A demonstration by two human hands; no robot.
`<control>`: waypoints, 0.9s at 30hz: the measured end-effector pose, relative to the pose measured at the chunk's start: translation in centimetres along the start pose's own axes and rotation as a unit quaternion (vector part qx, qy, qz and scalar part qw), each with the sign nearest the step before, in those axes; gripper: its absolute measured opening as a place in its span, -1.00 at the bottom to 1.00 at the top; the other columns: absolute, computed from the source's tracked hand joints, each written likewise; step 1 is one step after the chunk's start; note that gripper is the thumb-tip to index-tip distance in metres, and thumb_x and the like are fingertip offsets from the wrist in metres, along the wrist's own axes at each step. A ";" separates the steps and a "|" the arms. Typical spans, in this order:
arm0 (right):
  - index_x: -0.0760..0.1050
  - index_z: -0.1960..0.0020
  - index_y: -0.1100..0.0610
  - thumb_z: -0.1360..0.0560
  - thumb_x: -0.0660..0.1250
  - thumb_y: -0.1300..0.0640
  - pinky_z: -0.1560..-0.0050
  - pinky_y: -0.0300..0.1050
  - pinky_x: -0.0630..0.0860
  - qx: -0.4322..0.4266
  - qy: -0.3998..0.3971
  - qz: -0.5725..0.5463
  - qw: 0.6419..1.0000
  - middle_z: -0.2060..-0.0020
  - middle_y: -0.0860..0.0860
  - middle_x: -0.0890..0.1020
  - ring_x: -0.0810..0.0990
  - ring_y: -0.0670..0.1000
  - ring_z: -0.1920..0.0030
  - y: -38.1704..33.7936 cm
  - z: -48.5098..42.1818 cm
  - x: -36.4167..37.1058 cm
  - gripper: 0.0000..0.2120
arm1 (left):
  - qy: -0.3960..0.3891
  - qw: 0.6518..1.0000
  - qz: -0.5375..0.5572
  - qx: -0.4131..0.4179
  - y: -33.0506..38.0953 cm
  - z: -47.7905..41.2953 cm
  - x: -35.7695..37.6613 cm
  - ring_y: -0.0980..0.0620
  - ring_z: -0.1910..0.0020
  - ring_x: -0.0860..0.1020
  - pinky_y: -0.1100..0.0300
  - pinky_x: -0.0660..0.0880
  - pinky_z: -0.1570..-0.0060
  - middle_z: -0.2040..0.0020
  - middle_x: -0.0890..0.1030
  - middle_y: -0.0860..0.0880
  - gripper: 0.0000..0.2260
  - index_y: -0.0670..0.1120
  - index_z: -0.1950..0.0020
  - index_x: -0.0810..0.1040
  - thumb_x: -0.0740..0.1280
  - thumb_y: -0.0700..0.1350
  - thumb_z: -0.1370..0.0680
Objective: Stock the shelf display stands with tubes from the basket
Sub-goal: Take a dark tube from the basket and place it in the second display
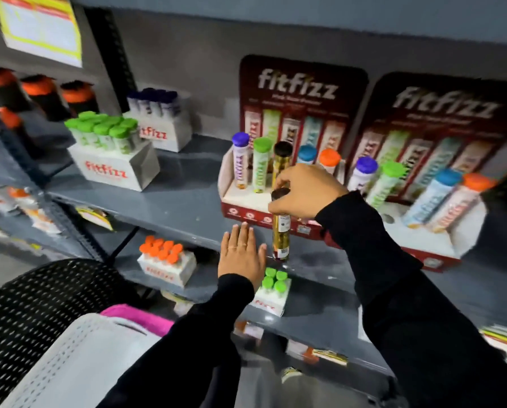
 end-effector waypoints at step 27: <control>0.59 0.02 0.28 -0.38 0.47 0.08 0.14 -0.09 0.54 0.061 0.105 -0.002 0.993 0.02 0.21 0.67 0.60 0.16 0.01 7.4 4.1 -5.6 -0.70 | 0.031 0.999 -0.005 -0.036 -0.2 0.5 0.1 -0.03 -0.51 0.01 0.05 -0.14 -0.47 -0.52 0.12 -0.09 -0.21 -0.15 -0.49 0.11 -0.40 0.15 -0.38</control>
Point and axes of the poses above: each hand's wrist, its own z-axis away from the middle knuckle, its own x-axis out of the palm, y = z × x, the point moved 10 cm from there along -z, towards the middle knuckle
